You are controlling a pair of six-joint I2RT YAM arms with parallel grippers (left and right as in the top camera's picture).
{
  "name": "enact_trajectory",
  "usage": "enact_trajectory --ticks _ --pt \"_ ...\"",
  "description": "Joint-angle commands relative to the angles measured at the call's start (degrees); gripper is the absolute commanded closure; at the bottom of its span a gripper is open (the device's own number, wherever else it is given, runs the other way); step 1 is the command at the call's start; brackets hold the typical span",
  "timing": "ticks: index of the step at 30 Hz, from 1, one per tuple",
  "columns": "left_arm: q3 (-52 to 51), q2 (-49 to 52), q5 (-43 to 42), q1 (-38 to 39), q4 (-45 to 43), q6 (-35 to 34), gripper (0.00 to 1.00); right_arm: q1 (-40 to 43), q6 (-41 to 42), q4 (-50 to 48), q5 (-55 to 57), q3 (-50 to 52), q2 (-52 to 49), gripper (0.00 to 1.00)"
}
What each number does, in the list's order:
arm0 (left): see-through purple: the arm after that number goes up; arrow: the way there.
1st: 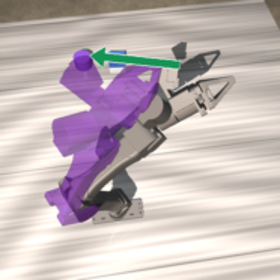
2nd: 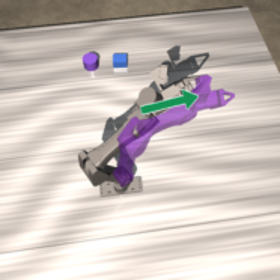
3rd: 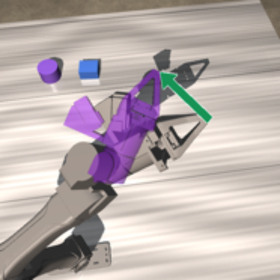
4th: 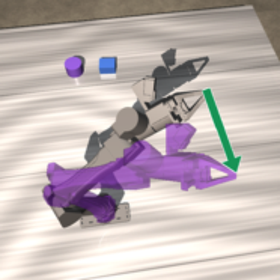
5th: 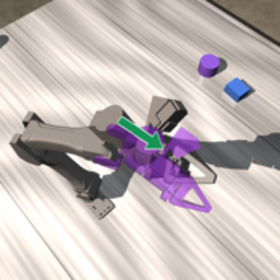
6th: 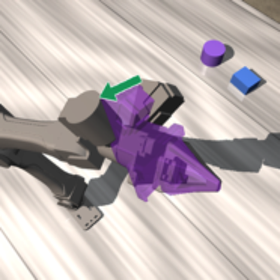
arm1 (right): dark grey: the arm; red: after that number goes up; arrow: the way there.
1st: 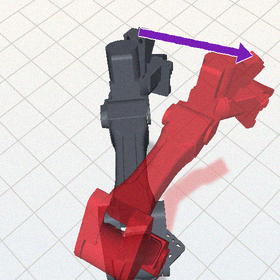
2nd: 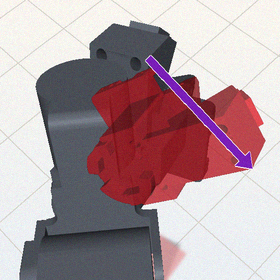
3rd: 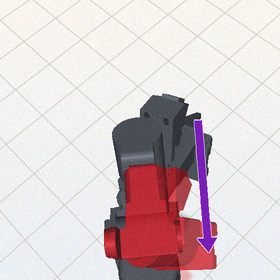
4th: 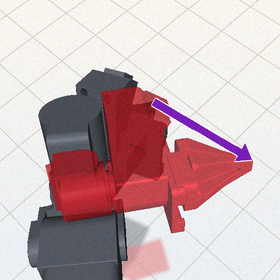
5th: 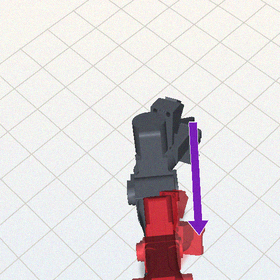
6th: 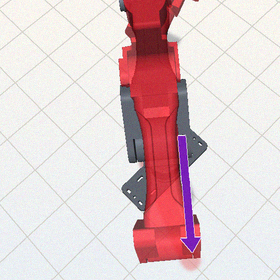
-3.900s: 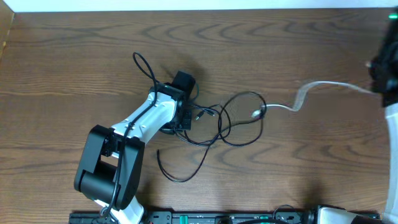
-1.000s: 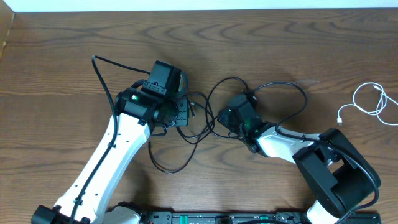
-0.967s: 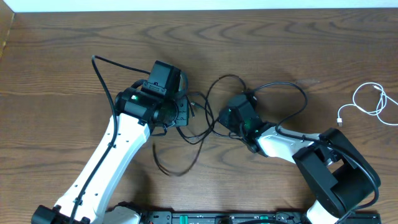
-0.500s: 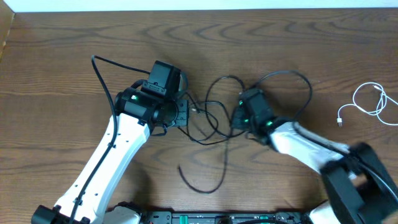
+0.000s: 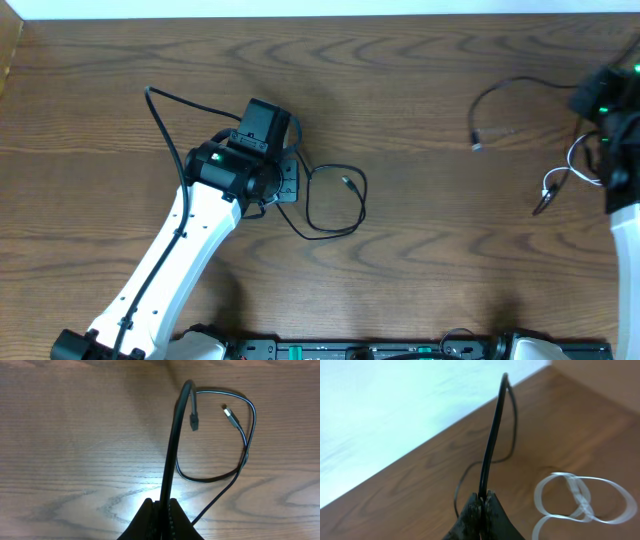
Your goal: Untangle cables
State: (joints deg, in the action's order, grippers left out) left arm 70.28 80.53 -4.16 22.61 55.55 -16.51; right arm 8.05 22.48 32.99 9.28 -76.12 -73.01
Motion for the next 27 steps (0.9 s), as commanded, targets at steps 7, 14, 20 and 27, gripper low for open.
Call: enact_trajectory --ticks 7,14,20,27 --pt "-0.7 0.2 2.7 0.0 0.3 0.2 0.92 18.7 -0.9 1.5 5.8 -1.0 -0.4 0.99" --pt "-0.7 0.2 2.6 0.0 0.3 -0.1 0.92 24.0 -0.9 -0.5 5.9 -1.0 -4.7 0.99" --pt "-0.7 0.2 1.8 0.0 0.3 -0.1 0.92 24.0 -0.9 -6.2 -0.3 -1.0 -8.0 0.97" --pt "-0.8 0.3 1.8 0.0 0.3 -0.1 0.92 24.0 -2.9 -5.0 -8.1 -1.0 -8.1 0.43"
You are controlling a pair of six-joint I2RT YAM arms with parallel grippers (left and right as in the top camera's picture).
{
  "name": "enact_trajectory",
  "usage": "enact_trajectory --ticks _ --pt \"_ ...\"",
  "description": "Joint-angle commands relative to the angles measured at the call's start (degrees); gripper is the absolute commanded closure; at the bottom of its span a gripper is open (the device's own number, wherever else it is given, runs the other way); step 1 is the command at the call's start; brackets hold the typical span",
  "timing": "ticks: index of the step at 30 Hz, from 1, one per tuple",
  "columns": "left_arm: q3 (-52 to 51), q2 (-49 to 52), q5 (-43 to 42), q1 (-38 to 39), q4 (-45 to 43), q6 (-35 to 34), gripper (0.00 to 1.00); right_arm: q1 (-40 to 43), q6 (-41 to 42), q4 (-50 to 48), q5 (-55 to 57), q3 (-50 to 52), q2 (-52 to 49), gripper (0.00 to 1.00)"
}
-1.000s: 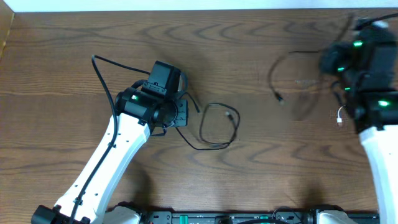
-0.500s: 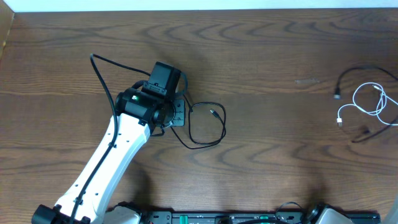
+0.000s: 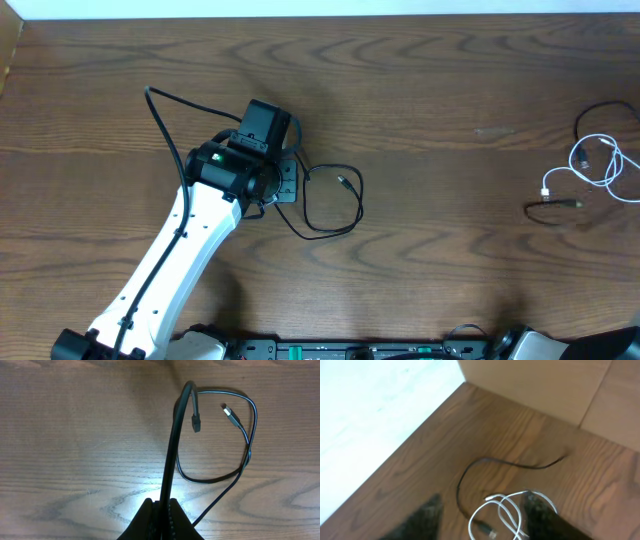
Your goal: Untangle cables
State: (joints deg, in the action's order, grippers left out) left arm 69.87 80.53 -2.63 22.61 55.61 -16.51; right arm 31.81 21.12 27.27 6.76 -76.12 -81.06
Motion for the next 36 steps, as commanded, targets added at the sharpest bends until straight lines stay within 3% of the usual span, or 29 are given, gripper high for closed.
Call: enact_trajectory --ticks 1,7,11,12,13,17,25,29,32,36 --pt "-0.3 0.3 0.3 0.0 0.3 -0.1 0.92 0.2 -1.6 1.2 -7.6 -1.0 -0.1 0.42" --pt "-0.3 0.3 -0.2 0.0 -0.7 -0.1 0.93 -1.4 -4.0 10.5 -18.6 -1.0 -0.1 0.32" --pt "-0.3 0.3 -10.5 0.0 -7.3 0.1 0.93 -5.1 -9.6 20.5 -27.1 -1.0 -0.1 0.26" --pt "-0.3 0.3 -15.6 0.0 -10.0 0.9 0.93 -6.7 -12.0 23.1 -30.4 -1.0 -0.1 0.24" --pt "-0.3 0.3 -26.2 0.0 -13.8 4.3 0.94 -9.1 -15.2 26.0 -33.9 -1.0 -0.1 0.2" --pt "-0.3 0.3 -58.6 0.0 -25.7 10.5 0.92 -19.3 -17.2 32.1 -34.8 -0.7 -0.1 0.09" --pt "-0.3 0.3 -56.5 0.0 -31.8 9.0 0.92 -37.8 -16.0 31.8 -34.8 4.6 -1.2 0.07" --pt "-0.3 0.2 -58.7 0.0 -46.1 -1.8 0.92 -46.8 2.1 20.9 -34.8 13.0 -3.8 0.09" --pt "-0.3 -0.4 -58.6 0.0 -52.6 -3.3 0.92 -50.5 18.0 12.0 -34.8 19.2 -5.6 0.09" --pt "-0.3 -1.2 -58.5 0.0 -57.8 -4.3 0.92 -52.8 26.9 4.8 -35.0 22.7 -6.3 0.1"
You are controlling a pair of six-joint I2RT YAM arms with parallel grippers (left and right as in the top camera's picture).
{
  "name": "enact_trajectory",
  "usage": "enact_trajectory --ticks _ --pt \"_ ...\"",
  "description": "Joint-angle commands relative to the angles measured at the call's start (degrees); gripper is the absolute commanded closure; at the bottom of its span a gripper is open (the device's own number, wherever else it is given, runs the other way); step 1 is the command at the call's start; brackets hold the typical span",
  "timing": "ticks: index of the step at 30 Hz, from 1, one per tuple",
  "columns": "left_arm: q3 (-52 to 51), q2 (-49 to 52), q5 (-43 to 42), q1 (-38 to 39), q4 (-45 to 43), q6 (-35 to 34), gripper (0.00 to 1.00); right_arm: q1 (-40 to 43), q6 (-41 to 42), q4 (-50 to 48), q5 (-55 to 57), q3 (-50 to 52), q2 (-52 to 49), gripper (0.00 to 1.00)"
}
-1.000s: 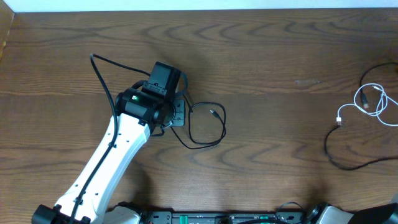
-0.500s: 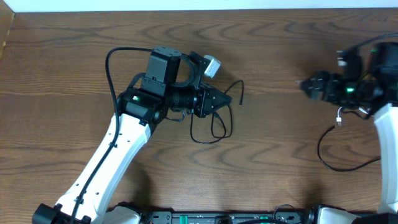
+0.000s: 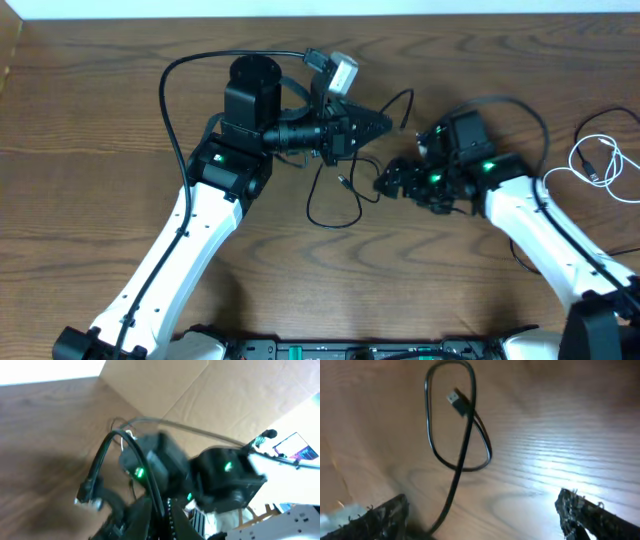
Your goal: Untangle cables
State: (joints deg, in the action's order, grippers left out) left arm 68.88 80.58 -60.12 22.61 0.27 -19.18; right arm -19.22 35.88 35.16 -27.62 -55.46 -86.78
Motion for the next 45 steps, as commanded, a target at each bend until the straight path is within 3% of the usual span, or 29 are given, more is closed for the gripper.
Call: enact_trajectory --ticks 1,3,4,5,6,7,9,11,12,15,17,19,20,22,24,26,30,33,41,45 --pt "0.7 -1.4 -0.7 0.0 -3.6 -2.2 0.92 -2.4 14.7 -4.7 -0.6 2.8 -0.6 0.1" --pt "0.7 -2.0 -0.7 0.0 -5.7 -2.6 0.92 -3.8 22.5 -8.2 -0.6 4.2 -0.6 0.15" --pt "0.7 -2.2 -0.2 0.0 -5.8 -2.6 0.92 -5.1 28.0 -11.7 -0.6 5.4 -0.6 0.36" --pt "0.7 -2.2 -0.3 -0.1 -5.7 -2.6 0.92 -6.0 30.4 -13.1 -0.6 5.6 -0.6 0.51" --pt "0.7 -2.2 -0.2 -0.1 -5.5 -2.6 0.92 -6.6 31.5 -14.1 -0.6 5.6 -0.6 0.6" --pt "0.7 -2.2 -0.2 -0.1 -5.1 -2.5 0.92 -7.8 32.1 -16.3 -0.7 5.6 -0.6 0.75" --pt "0.7 -2.2 -0.2 -0.4 -5.1 -2.5 0.92 -8.9 33.2 -17.8 -0.7 5.6 -0.6 0.8" --pt "0.7 -2.2 -0.2 -1.2 -4.7 -2.5 0.92 -10.2 34.0 -18.9 -1.0 5.6 -0.5 0.96" --pt "0.7 -2.2 -0.2 -1.8 -3.8 -2.5 0.92 -10.3 34.0 -18.9 -1.0 5.6 -0.5 0.99" --pt "0.7 -2.1 1.0 -3.8 2.4 0.6 0.92 -10.3 29.8 -18.8 1.6 5.6 -0.5 0.99" --pt "0.7 -2.1 5.4 -4.7 10.4 5.0 0.83 -10.3 24.5 -18.2 4.9 5.6 -0.5 0.99" --pt "0.7 -2.1 13.7 -5.3 19.9 9.0 0.73 -10.3 17.2 -16.0 11.2 5.6 -0.5 0.99" --pt "0.7 -2.1 21.8 -5.5 26.5 10.4 0.66 -10.1 11.5 -13.6 17.2 5.6 -0.5 0.99" --pt "0.7 -2.1 32.5 -5.5 34.0 10.6 0.64 -9.5 4.7 -11.8 23.1 5.6 -0.5 0.99" --pt "0.7 -2.1 37.6 -5.5 38.5 10.6 0.61 -8.0 -2.8 -10.2 28.6 5.2 -0.5 0.99" --pt "0.7 -2.1 39.4 -5.5 42.2 10.6 0.52 -5.5 -12.5 -8.0 35.9 2.6 -0.3 0.99" --pt "0.7 -2.1 39.5 -5.5 45.5 10.6 0.48 -2.1 -24.3 -5.5 48.3 -5.7 1.4 0.99" --pt "0.7 -2.1 40.3 -5.5 48.8 10.6 0.48 3.0 -31.6 -4.2 50.2 -15.6 3.2 0.99" --pt "0.7 -2.1 40.3 -5.5 51.4 10.6 0.48 21.5 -36.2 -3.8 52.1 -32.5 4.1 0.99" --pt "0.7 -2.1 40.3 -5.5 51.4 10.6 0.48 32.0 -30.3 0.5 52.1 -32.5 3.9 0.99"
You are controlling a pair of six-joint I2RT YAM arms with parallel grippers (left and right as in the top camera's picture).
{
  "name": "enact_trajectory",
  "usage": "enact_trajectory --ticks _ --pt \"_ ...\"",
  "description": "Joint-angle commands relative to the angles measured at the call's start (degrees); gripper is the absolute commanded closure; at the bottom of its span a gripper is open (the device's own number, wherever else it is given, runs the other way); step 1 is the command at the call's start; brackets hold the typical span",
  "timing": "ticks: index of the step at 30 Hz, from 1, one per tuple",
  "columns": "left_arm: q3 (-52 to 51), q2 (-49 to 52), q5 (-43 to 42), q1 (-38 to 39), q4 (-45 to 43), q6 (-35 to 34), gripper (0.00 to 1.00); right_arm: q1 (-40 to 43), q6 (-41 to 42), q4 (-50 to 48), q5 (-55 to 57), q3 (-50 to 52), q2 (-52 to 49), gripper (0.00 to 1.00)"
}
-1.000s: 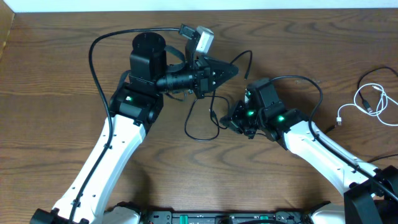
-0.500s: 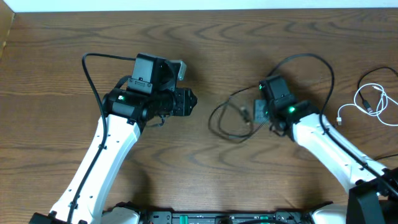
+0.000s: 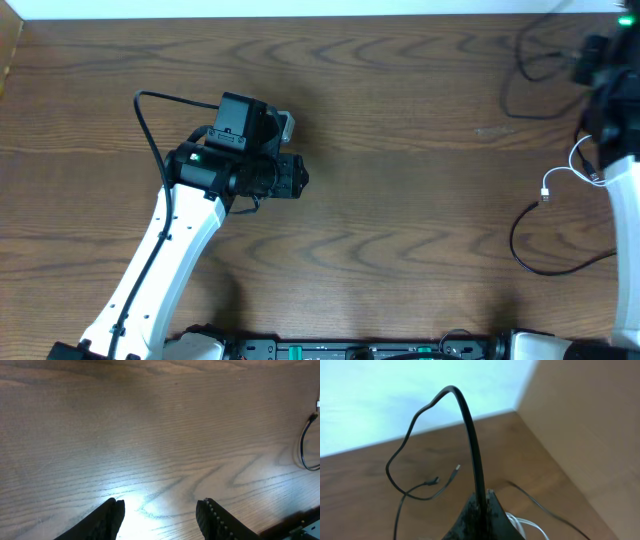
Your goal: Untangle cables
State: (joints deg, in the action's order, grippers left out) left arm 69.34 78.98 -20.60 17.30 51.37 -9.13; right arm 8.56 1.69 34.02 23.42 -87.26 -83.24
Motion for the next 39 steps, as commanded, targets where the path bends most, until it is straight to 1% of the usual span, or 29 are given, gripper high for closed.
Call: enact_trajectory --ticks 1,2,4,11,17,28,29,30,31,32,33,36,39 --pt "0.2 -0.5 0.8 -0.2 0.3 0.5 0.48 6.3 6.0 2.7 1.0 -0.6 0.3 0.99" --pt "0.2 -0.5 0.8 -0.2 0.3 0.5 0.48 8.5 7.8 3.5 1.0 -0.6 0.3 0.99" --pt "0.2 -0.5 0.8 -0.2 0.3 0.5 0.48 11.4 8.1 4.0 -0.1 -0.6 0.1 0.99" --pt "0.2 -0.5 0.8 -0.2 0.5 0.5 0.48 16.4 8.2 4.3 -3.5 -0.6 0.0 0.99" --pt "0.2 -0.5 0.8 -0.2 1.1 0.5 0.48 17.9 8.1 4.7 -3.7 -0.6 -0.4 0.99" --pt "0.2 -0.5 0.8 -0.2 1.1 0.5 0.48 18.0 8.1 5.0 -4.1 -0.6 -2.1 0.99" --pt "0.2 -0.5 0.8 -0.2 1.1 0.5 0.48 18.1 8.1 5.0 -4.1 -0.6 -2.1 0.95" --pt "0.2 -0.5 0.8 -0.2 1.1 0.5 0.48 18.0 8.1 5.0 -4.1 -0.6 -2.1 0.74" --pt "0.2 -0.5 0.8 -0.2 1.1 0.5 0.48 18.0 8.1 5.0 -4.1 -0.6 -2.1 0.42" --pt "0.2 -0.5 0.8 -0.2 1.1 0.5 0.48 18.0 8.1 5.0 -4.1 -0.6 -2.1 0.18" --pt "0.2 -0.5 0.8 -0.2 1.1 0.5 0.48 18.0 8.1 5.0 -4.1 -0.6 -2.1 0.01" --pt "0.2 -0.5 0.8 -0.2 1.1 0.5 0.48 18.0 8.1 5.0 -5.9 -0.6 -2.1 0.01" --pt "0.2 -0.5 0.8 -0.2 1.1 0.5 0.48 18.0 8.1 5.0 -16.0 -0.6 -2.1 0.01"
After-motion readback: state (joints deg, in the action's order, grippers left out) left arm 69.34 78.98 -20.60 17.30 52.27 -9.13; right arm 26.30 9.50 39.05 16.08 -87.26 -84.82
